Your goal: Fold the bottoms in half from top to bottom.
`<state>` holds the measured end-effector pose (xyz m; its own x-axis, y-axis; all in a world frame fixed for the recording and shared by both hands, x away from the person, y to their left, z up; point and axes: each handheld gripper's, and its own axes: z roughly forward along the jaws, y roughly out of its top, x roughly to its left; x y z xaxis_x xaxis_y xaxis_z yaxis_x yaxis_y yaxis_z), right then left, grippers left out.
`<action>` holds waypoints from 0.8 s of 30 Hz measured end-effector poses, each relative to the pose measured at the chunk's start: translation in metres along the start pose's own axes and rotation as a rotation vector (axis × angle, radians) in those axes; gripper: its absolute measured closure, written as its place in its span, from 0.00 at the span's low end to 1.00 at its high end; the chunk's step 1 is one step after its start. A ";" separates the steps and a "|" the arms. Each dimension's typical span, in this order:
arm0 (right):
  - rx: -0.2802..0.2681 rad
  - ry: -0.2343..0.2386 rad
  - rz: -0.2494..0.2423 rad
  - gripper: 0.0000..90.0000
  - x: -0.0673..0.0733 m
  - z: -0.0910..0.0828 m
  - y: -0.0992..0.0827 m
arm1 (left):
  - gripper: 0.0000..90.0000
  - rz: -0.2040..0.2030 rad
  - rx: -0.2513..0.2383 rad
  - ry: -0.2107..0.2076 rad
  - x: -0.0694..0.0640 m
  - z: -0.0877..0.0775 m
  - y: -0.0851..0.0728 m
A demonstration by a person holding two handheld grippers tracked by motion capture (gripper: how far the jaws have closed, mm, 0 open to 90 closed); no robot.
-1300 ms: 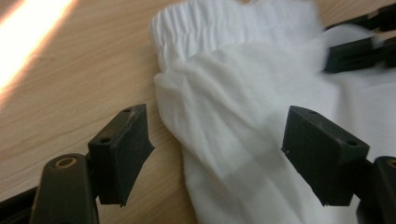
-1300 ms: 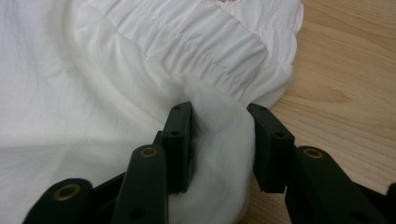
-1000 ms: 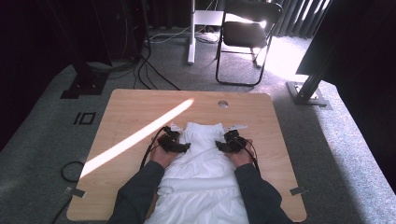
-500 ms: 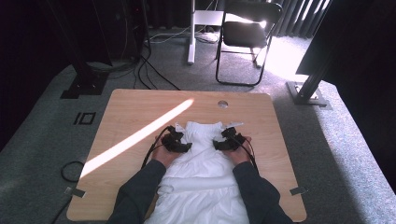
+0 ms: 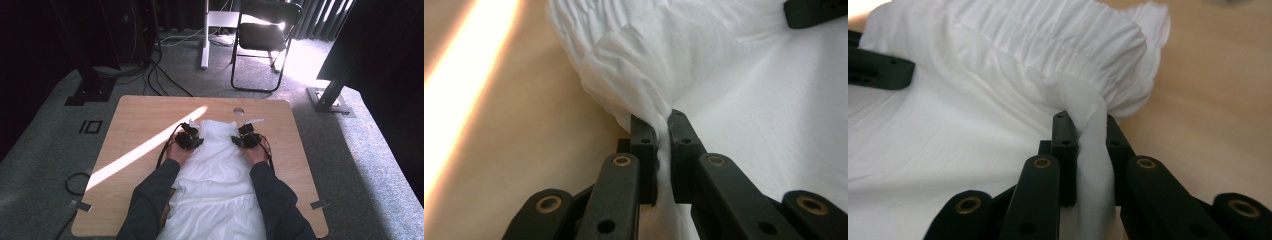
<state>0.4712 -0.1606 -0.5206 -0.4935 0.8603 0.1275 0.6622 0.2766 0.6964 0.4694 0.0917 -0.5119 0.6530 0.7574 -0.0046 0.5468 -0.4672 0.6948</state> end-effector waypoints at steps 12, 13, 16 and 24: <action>-0.320 -0.034 -0.060 0.90 0.002 -0.092 0.093 | 0.95 0.047 -0.279 0.091 0.010 -0.088 0.101; -0.326 -0.036 -0.070 0.90 0.002 -0.097 0.097 | 0.95 0.050 -0.284 0.091 0.009 -0.091 0.103; -0.320 -0.042 -0.094 0.90 0.006 -0.105 0.097 | 0.95 0.054 -0.287 0.070 0.007 -0.095 0.100; -0.297 0.001 -0.117 0.90 0.015 -0.120 0.068 | 0.94 0.069 -0.306 -0.011 -0.011 -0.109 0.073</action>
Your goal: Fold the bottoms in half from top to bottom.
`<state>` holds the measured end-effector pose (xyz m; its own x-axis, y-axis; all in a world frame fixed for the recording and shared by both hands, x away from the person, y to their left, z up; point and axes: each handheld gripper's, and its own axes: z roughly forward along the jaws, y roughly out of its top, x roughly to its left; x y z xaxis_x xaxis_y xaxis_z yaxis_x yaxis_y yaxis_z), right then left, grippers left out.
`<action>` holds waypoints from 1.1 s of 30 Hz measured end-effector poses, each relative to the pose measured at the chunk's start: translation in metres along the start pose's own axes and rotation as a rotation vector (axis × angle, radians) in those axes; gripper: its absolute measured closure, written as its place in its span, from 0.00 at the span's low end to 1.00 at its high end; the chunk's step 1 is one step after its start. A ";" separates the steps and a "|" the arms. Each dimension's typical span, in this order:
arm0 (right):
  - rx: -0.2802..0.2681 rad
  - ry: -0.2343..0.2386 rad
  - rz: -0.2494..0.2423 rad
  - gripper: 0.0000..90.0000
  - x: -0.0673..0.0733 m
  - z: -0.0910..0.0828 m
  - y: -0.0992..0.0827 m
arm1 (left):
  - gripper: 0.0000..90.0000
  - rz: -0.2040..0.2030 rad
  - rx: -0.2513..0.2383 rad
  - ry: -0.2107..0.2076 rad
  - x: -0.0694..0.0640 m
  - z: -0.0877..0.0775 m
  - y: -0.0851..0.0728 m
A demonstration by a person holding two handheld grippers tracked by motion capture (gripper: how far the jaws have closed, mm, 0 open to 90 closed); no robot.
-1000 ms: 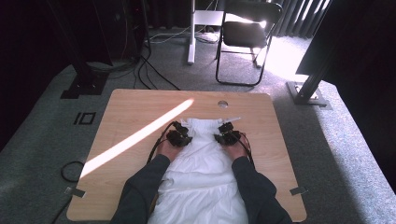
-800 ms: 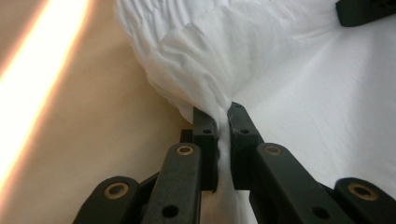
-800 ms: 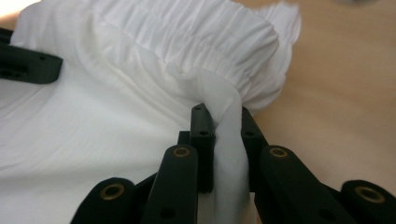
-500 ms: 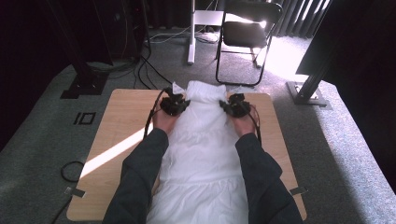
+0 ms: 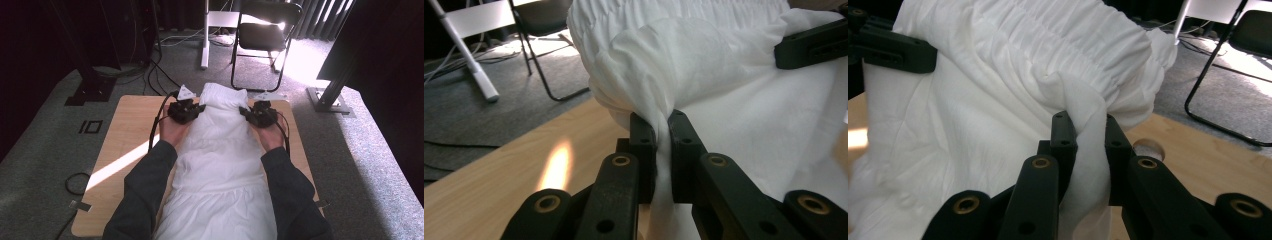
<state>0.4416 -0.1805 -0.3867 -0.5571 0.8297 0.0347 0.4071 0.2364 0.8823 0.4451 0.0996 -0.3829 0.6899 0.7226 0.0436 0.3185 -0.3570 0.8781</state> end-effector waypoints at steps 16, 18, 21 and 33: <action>0.064 0.117 -0.079 0.90 0.058 -0.069 -0.099 | 0.94 0.015 0.035 -0.143 -0.091 -0.068 -0.103; 0.102 0.125 -0.072 0.90 0.069 -0.073 -0.127 | 0.94 0.015 0.089 -0.154 -0.103 -0.068 -0.124; 0.154 0.149 -0.050 0.90 0.076 -0.072 -0.155 | 0.94 -0.007 0.153 -0.184 -0.116 -0.065 -0.148; 0.312 0.150 -0.062 0.89 0.087 -0.036 -0.198 | 0.93 -0.026 0.301 -0.162 -0.117 -0.032 -0.193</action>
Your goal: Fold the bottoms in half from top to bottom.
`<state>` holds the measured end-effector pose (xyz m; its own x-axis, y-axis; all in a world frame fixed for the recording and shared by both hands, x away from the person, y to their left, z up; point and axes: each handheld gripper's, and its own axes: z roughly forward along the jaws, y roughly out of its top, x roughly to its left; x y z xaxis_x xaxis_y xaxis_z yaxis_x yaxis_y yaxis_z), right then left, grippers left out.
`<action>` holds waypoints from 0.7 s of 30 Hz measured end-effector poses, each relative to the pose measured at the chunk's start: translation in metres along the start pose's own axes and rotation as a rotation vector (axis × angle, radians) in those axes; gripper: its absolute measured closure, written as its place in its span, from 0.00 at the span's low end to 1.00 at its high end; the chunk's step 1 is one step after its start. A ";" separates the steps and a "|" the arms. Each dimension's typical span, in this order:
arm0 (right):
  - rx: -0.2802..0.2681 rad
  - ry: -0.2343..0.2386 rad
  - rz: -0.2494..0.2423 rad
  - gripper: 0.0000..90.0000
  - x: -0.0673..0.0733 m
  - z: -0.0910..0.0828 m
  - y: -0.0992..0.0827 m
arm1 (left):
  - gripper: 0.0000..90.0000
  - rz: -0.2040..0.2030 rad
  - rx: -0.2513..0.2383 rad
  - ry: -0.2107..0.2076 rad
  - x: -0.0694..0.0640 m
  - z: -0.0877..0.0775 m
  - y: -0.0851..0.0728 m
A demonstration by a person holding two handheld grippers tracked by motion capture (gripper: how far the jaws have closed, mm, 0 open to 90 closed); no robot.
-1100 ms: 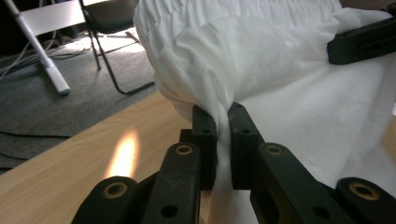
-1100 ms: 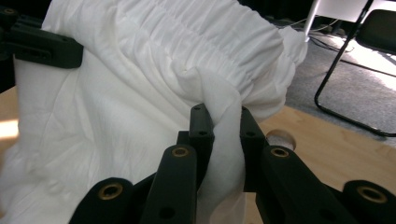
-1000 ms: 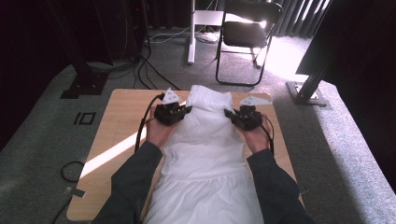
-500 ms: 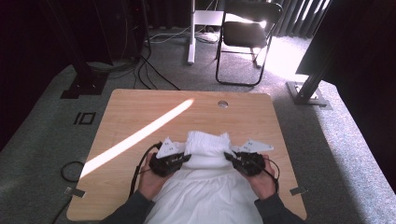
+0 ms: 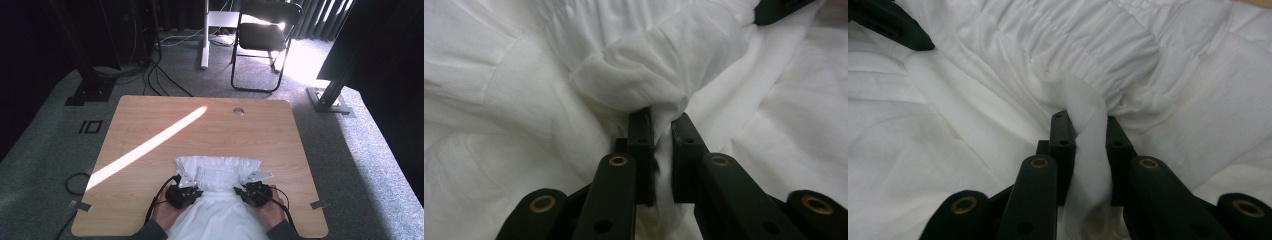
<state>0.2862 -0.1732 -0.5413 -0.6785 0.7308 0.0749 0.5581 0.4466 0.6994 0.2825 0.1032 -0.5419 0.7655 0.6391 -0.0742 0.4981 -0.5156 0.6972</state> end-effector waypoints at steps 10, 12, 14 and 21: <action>-0.001 -0.024 0.032 0.89 -0.020 0.029 0.024 | 0.92 0.024 0.020 0.071 0.036 0.019 0.023; -0.003 -0.042 0.025 0.89 -0.025 0.036 0.032 | 0.92 0.009 0.012 0.085 0.051 0.025 0.031; -0.003 -0.050 0.022 0.89 -0.027 0.039 0.035 | 0.92 0.013 0.004 0.086 0.055 0.027 0.032; 0.017 -0.080 0.034 0.89 -0.043 0.056 0.058 | 0.92 0.017 0.018 0.112 0.080 0.041 0.052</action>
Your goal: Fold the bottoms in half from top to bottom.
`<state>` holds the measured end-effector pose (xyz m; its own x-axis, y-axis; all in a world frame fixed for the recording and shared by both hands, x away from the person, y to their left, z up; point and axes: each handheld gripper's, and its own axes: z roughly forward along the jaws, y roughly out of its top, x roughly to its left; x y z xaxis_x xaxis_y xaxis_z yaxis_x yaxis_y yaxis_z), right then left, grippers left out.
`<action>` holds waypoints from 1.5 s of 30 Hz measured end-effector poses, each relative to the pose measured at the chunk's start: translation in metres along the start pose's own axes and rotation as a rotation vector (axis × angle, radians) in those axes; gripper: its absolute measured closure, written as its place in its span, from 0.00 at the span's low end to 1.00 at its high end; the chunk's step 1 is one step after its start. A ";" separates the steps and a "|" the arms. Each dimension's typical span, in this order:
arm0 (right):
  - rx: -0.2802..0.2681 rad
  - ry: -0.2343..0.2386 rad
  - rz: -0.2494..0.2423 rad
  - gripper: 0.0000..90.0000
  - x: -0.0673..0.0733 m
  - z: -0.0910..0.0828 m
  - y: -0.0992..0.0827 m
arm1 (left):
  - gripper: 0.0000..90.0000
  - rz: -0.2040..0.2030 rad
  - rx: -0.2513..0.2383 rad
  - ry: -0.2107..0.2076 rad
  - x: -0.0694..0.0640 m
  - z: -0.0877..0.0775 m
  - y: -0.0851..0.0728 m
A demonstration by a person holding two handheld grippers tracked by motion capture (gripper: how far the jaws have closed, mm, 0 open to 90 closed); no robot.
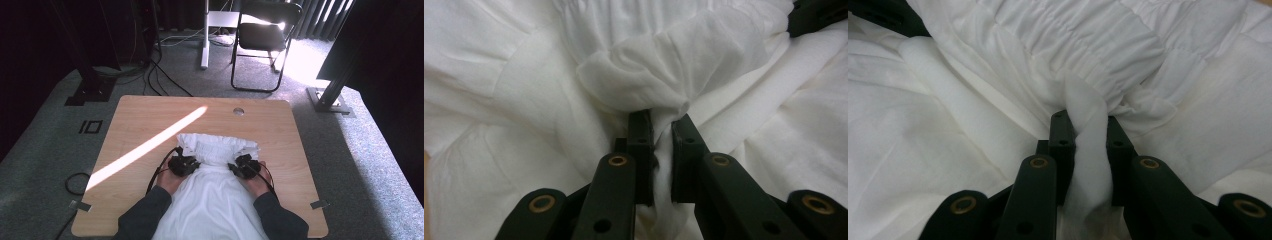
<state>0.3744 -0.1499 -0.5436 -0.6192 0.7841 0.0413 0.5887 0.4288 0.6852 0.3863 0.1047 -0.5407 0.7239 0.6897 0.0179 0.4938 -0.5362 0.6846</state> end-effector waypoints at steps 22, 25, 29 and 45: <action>0.037 -0.096 0.038 0.89 -0.033 0.051 0.079 | 0.93 -0.106 0.028 0.121 0.055 0.022 0.046; -0.039 -0.067 0.076 0.89 -0.037 0.032 0.080 | 0.94 -0.117 -0.037 0.098 0.054 0.002 0.050; -0.143 -0.038 0.059 0.89 -0.037 -0.004 0.089 | 0.94 -0.101 -0.163 0.070 0.046 -0.038 0.062; -0.301 0.028 -0.097 0.89 0.011 -0.117 0.044 | 0.93 0.045 -0.300 -0.075 -0.032 -0.128 0.031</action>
<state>0.3328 -0.1751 -0.4277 -0.6815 0.7316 -0.0171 0.3486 0.3451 0.8714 0.3169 0.1284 -0.4262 0.7805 0.6252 0.0068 0.3046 -0.3897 0.8691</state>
